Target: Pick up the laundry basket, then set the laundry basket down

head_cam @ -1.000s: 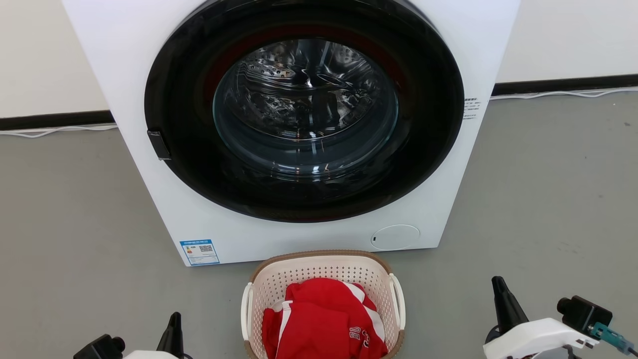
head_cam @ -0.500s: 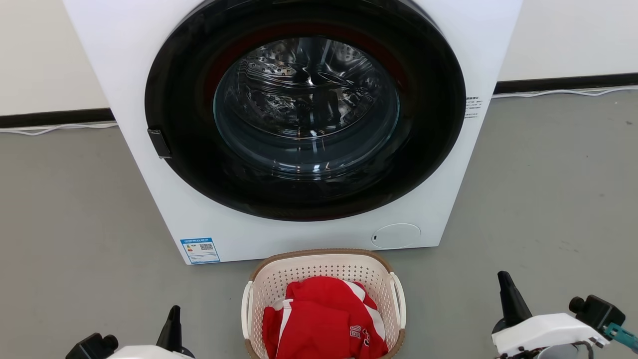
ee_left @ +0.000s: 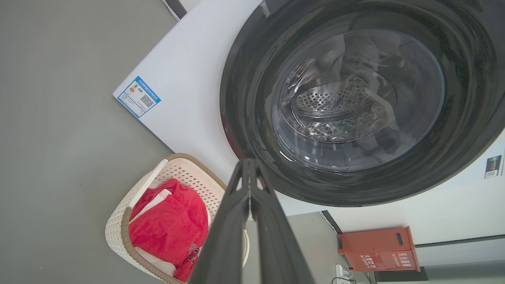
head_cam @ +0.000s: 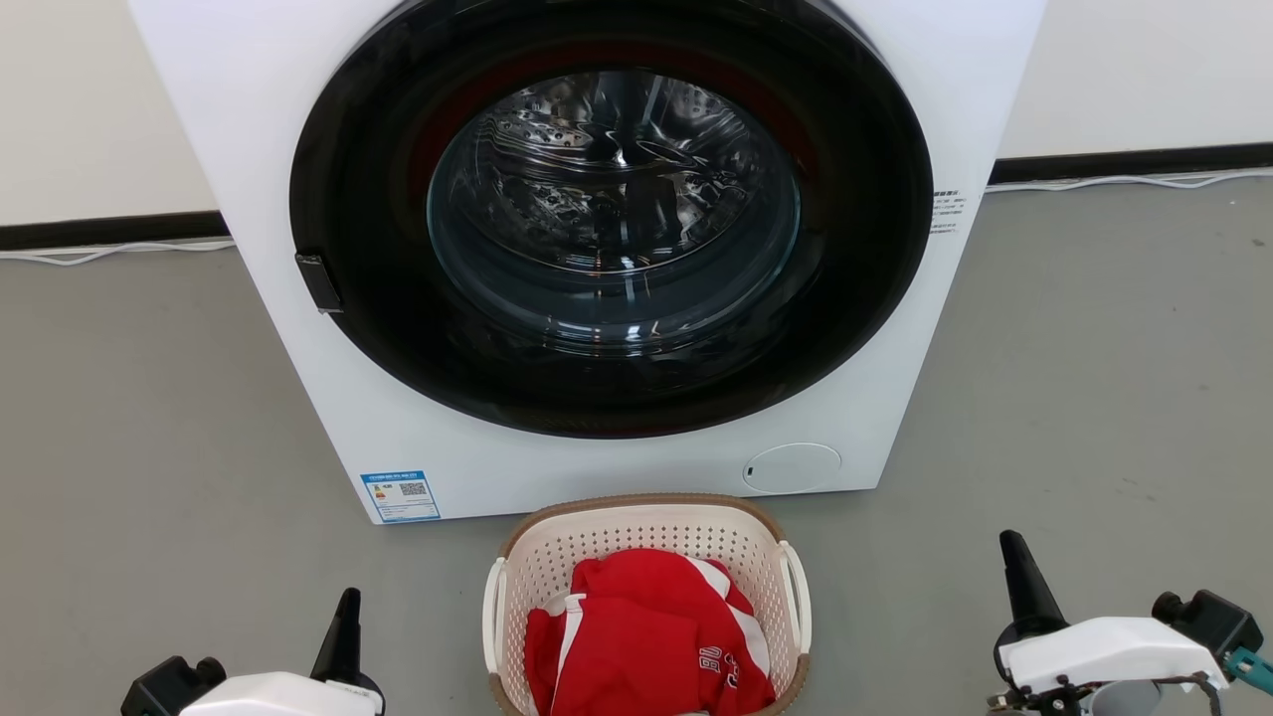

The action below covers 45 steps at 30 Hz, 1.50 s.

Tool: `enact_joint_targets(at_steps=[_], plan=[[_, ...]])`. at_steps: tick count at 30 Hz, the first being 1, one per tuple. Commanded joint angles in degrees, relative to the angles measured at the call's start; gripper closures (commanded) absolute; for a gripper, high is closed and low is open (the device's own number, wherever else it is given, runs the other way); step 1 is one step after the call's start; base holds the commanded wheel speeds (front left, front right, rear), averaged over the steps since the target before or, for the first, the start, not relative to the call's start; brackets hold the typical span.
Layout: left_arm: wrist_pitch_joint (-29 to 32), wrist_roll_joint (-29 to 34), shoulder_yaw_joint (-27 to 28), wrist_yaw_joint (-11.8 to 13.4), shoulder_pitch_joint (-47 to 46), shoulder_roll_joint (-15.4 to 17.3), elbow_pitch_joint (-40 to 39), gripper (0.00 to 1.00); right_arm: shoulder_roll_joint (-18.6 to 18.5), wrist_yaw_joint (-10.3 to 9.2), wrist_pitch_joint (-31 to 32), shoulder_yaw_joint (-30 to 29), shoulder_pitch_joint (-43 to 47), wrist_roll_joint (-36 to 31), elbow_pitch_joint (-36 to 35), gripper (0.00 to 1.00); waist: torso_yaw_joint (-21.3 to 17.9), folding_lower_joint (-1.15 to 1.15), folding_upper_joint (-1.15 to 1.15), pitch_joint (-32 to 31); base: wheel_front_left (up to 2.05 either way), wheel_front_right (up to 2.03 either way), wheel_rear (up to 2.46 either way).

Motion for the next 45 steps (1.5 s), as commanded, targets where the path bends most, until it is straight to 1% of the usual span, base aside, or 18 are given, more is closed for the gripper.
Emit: enact_joint_targets(at_steps=[1, 37, 45], plan=[[0.44, -1.43, 1.25, -0.66, -2.92, 0.51, -2.03, 1.0, -0.32, 0.25, 0.55, 0.15, -1.63, 1.65, -2.2, 1.0, 0.01, 0.0, 0.0, 0.02, 0.0, 0.0, 0.0], [6.33, -21.86, 2.87, -2.33, -4.05, 0.39, -6.63, 1.0, 0.31, 0.36, 6.44, -2.78, -1.41, 24.72, -7.54, 1.0, 0.35, 0.0, 0.0, 0.7, 0.0, 0.0, 0.0], [7.85, -27.14, 3.28, -2.76, -4.34, 0.35, -7.83, 1.0, 0.47, 0.39, 7.96, -3.54, -1.35, 30.68, -8.92, 1.0, 0.43, 0.0, 0.0, 0.87, 0.0, 0.0, 0.0]])
